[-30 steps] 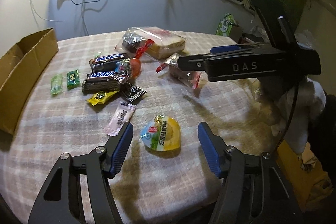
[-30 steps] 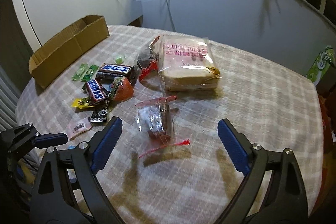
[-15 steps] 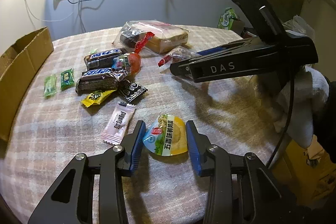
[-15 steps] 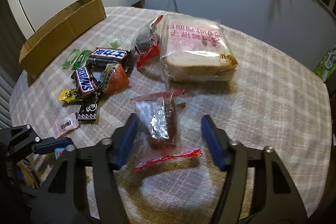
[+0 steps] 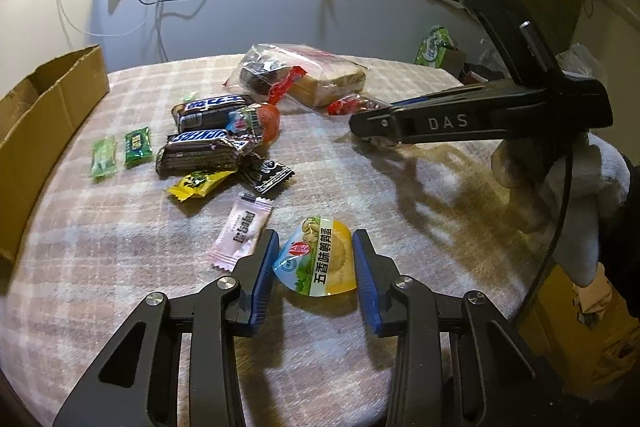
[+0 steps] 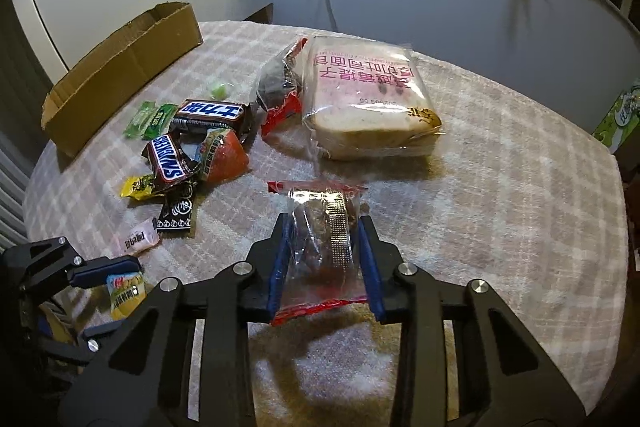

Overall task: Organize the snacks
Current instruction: 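Carry both items to the cardboard box and open both grippers to drop them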

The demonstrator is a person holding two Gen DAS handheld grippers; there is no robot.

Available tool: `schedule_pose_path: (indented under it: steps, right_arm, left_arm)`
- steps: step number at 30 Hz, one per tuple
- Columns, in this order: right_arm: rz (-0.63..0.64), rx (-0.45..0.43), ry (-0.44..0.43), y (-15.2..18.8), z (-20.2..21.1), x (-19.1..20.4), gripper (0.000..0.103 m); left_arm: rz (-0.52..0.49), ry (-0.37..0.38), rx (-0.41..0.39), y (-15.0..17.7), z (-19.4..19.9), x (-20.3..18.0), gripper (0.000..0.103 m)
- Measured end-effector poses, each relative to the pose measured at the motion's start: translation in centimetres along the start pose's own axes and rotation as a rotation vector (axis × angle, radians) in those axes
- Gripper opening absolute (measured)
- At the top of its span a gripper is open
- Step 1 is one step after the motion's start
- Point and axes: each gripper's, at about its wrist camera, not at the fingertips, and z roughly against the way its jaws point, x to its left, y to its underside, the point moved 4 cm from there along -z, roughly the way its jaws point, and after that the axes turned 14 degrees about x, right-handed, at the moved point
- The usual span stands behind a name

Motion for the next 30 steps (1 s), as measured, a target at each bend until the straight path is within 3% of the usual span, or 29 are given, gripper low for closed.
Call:
schedule_pose_path:
  steps: [13,30]
  right_arm:
    - [0.053,-0.092,-0.020,-2.6,4.2,3.3,0.034]
    - [0.229,-0.160,-0.101,-12.3,4.6,15.1,0.034]
  left_arm:
    - [0.061,-0.045,-0.117,-1.1,4.7,4.2,0.036]
    - [0.246,-0.227,-0.240,-1.6,11.4,17.4,0.036]
